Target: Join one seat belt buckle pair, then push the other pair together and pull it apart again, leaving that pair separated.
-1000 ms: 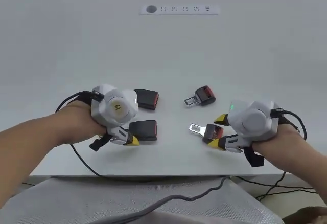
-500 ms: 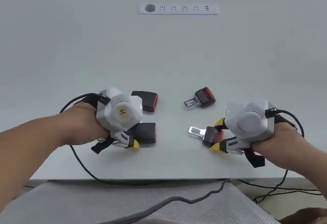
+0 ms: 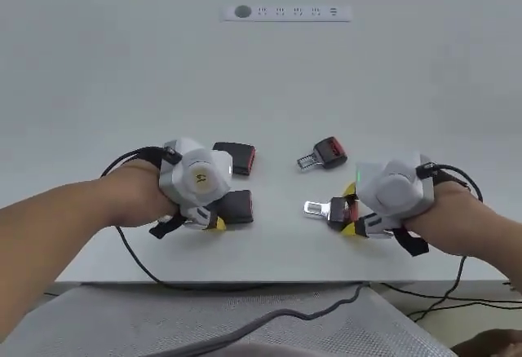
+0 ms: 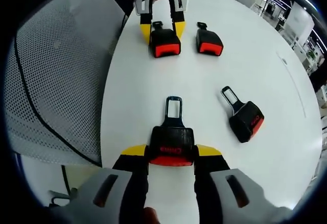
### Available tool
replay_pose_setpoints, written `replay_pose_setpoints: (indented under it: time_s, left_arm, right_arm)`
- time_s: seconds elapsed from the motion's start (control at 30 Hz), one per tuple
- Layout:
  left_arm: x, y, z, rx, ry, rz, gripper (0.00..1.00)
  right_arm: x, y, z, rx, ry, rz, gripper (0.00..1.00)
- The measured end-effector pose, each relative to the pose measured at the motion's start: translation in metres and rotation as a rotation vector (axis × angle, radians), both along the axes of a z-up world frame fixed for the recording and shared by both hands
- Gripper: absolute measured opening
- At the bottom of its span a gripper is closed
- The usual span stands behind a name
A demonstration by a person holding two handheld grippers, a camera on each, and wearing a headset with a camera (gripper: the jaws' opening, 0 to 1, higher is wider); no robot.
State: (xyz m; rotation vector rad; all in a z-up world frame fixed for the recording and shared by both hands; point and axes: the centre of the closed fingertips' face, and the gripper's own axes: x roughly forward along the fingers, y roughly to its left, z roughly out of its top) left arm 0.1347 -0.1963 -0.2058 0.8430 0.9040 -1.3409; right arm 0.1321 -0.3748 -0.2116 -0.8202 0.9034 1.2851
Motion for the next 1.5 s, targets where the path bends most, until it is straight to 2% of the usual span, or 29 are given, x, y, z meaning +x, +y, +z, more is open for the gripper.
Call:
replay_pose_setpoints:
  time_s: [0.13, 0.53, 0.67, 0.83, 1.03, 1.5]
  left_arm:
    - [-0.002, -0.001, 0.0, 0.012, -0.006, -0.042, 0.34]
    - [-0.001, -0.001, -0.002, 0.026, -0.001, -0.064, 0.34]
    - [0.0, 0.0, -0.003, 0.035, 0.0, -0.069, 0.34]
    - [-0.001, 0.0, -0.002, 0.035, 0.0, -0.064, 0.34]
    - [-0.002, -0.001, -0.001, 0.038, 0.005, -0.068, 0.34]
    - [0.0, 0.0, -0.004, 0.044, 0.002, -0.06, 0.34]
  right_arm:
    - [0.0, 0.0, -0.001, -0.005, 0.007, 0.006, 0.33]
    - [0.0, 0.0, -0.001, -0.022, 0.016, 0.026, 0.33]
    - [0.002, 0.004, -0.001, -0.013, 0.012, 0.024, 0.32]
    - [0.003, 0.021, 0.0, 0.009, 0.012, 0.031, 0.32]
    - [0.006, 0.047, 0.002, 0.025, 0.008, 0.074, 0.32]
    - [0.001, 0.075, 0.002, 0.025, 0.002, 0.13, 0.32]
